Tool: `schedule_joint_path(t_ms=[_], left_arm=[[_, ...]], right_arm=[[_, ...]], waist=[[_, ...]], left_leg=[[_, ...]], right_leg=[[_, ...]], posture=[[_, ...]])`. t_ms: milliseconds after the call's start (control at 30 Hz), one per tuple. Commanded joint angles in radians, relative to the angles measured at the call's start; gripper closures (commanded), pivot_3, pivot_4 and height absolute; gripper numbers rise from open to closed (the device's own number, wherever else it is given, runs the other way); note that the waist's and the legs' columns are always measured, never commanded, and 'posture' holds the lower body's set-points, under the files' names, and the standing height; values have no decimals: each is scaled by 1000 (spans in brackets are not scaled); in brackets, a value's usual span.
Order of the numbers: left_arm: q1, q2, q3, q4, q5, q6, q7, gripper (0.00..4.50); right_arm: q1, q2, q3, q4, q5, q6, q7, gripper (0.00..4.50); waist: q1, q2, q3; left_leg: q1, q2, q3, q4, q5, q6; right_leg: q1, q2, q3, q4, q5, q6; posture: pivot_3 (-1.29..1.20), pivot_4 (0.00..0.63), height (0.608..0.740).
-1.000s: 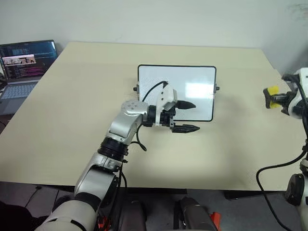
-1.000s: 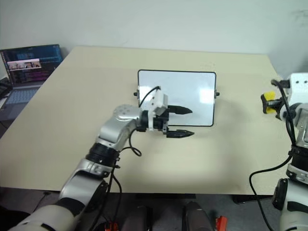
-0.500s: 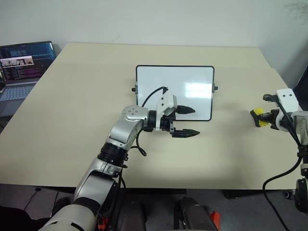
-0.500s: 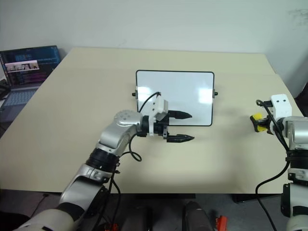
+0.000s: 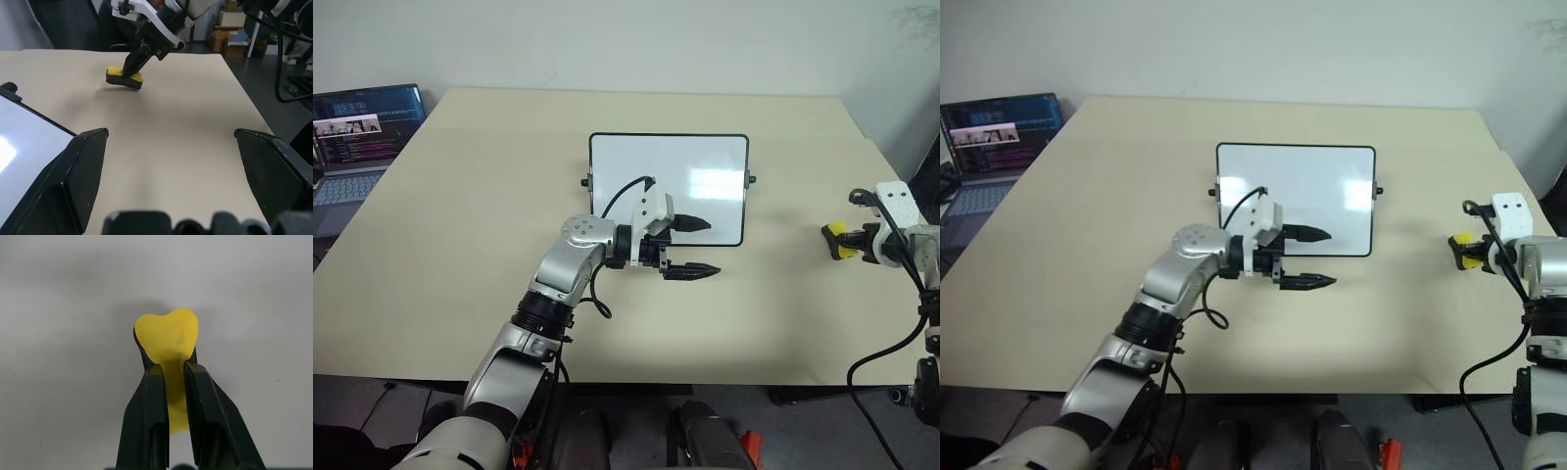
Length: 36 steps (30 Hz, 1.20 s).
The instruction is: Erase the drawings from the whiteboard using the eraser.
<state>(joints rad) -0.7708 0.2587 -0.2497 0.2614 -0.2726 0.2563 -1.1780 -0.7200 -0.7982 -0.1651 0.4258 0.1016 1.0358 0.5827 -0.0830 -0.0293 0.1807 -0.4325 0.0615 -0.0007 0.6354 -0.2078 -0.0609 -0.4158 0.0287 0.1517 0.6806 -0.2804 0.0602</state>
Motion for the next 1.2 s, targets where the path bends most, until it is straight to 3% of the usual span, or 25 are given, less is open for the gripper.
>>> schedule_joint_path(t_ms=[33, 167, 500, 633, 867, 933, 1200], left_arm=[[-16, -11, 11, -27, -14, -10, 2, 0], [-21, -13, 13, -23, -16, -12, 1, 0], [-40, -9, 19, -7, -16, -21, -10, 0], [-33, -14, 22, -11, -14, -21, -1, 0], [-10, 4, 26, -37, -20, -11, 1, 0], [-12, 6, 26, -38, -21, -11, 2, 0], [-6, 11, 22, -46, -23, -6, 4, 0]], right_arm=[[-20, -17, -32, 33, 3, -20, -38, 3981], [-12, -20, -10, 15, 18, -23, -11, 3981], [-41, 11, -60, 96, 7, -43, -130, 3981], [-21, -2, -40, 37, 49, -31, -46, 3981], [23, 29, -75, -29, 82, -9, -77, 3981], [22, 34, -73, 0, 48, 9, -147, 3981], [32, 31, -66, 43, 45, -12, -183, 3981]], waist=[[0, 0, 0], [0, 0, 0], [0, 0, 0], [0, 0, 0], [-1, 1, 0], [-1, 1, -1], [0, 1, -1]], left_leg=[[0, 0, 0, 0, 0, 0], [1, 0, 0, 0, 0, 0], [1, 0, 0, 1, 0, 0], [1, 0, -1, 2, 0, 0], [1, 0, -1, 2, 0, 0], [1, 0, -1, 3, 0, 0], [2, 0, -4, 7, 0, 0]], right_leg=[[0, 0, 0, 0, 0, 0], [1, 0, 0, 0, 0, 0], [2, 0, 0, 0, 0, 0], [2, 0, 0, 0, 0, 0], [3, 0, -1, 0, 0, 0], [3, 0, -1, 0, 0, 0], [7, 0, -3, 0, 0, 1]], posture=[[0, 150, 740], [0, 150, 740], [0, 150, 740], [0, 150, 740], [0, 150, 740], [0, 150, 740], [0, 150, 740]])
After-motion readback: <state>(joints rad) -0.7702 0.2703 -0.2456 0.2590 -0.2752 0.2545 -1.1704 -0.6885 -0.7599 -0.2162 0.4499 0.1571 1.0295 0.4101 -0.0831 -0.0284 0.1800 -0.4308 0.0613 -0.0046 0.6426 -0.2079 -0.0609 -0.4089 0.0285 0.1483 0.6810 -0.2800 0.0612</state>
